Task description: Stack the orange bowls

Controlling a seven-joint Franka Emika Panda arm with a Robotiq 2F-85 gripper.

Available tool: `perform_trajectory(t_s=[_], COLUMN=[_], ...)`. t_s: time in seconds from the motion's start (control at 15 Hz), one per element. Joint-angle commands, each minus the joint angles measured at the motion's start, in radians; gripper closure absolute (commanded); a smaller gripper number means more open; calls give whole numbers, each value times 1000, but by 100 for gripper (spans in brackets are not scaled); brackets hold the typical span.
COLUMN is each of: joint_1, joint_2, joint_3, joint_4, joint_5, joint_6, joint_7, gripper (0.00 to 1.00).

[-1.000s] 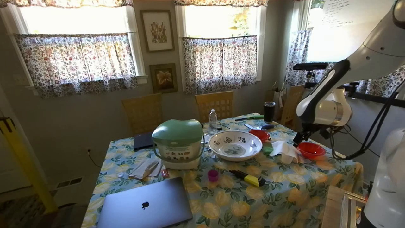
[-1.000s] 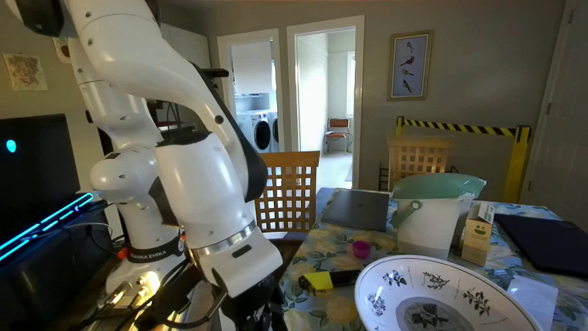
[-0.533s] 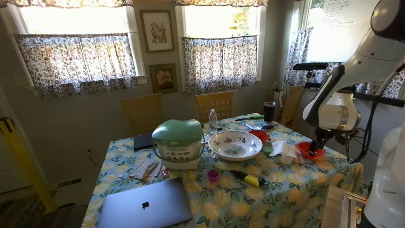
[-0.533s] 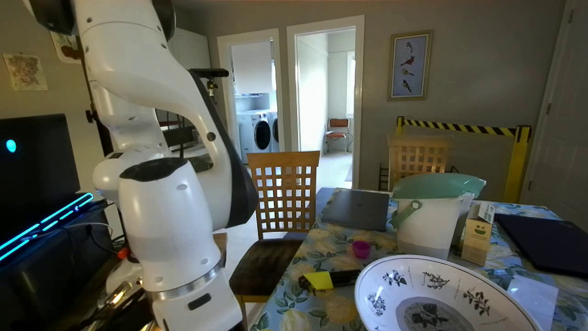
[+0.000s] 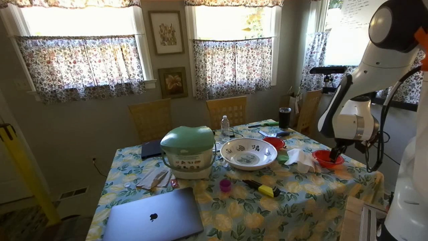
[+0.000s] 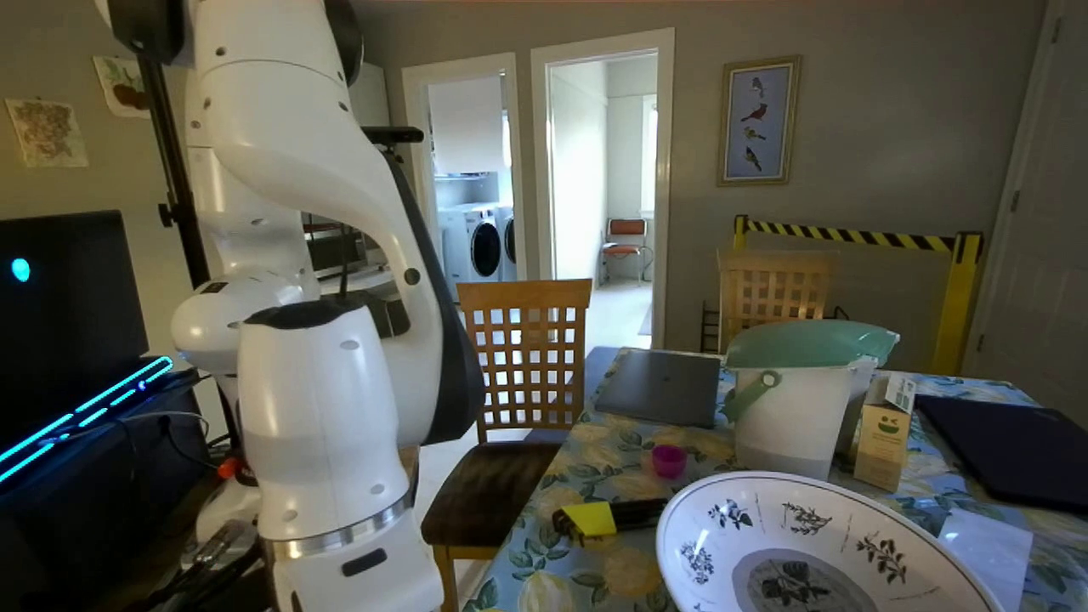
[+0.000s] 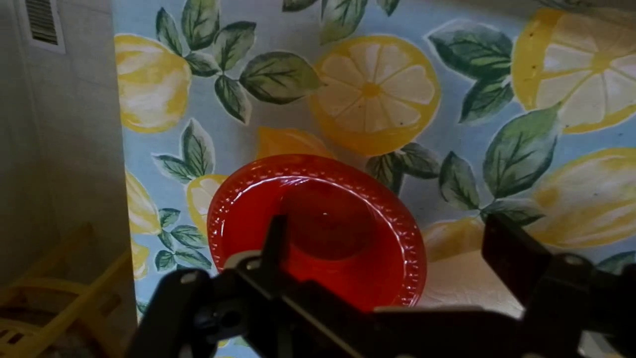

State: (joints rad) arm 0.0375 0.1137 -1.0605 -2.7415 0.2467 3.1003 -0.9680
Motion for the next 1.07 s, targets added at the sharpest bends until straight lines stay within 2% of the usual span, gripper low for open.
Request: perform_trajectory(t_s=[0.0,0.07,0.33,0.4,1.0], joint_1=[-8,-110,-208,-184,-314], joint_2=[-11,-16,-27,-16,34], joint_3=[9,85,181,183,390], joint_4=[2,4,22,23,43], joint_5=[4,-128,-272,-181,-124], joint_6=[-7,9,-9,10,37], joint_7=[-4,112,198,122,88], gripper=[0,0,0,0,0])
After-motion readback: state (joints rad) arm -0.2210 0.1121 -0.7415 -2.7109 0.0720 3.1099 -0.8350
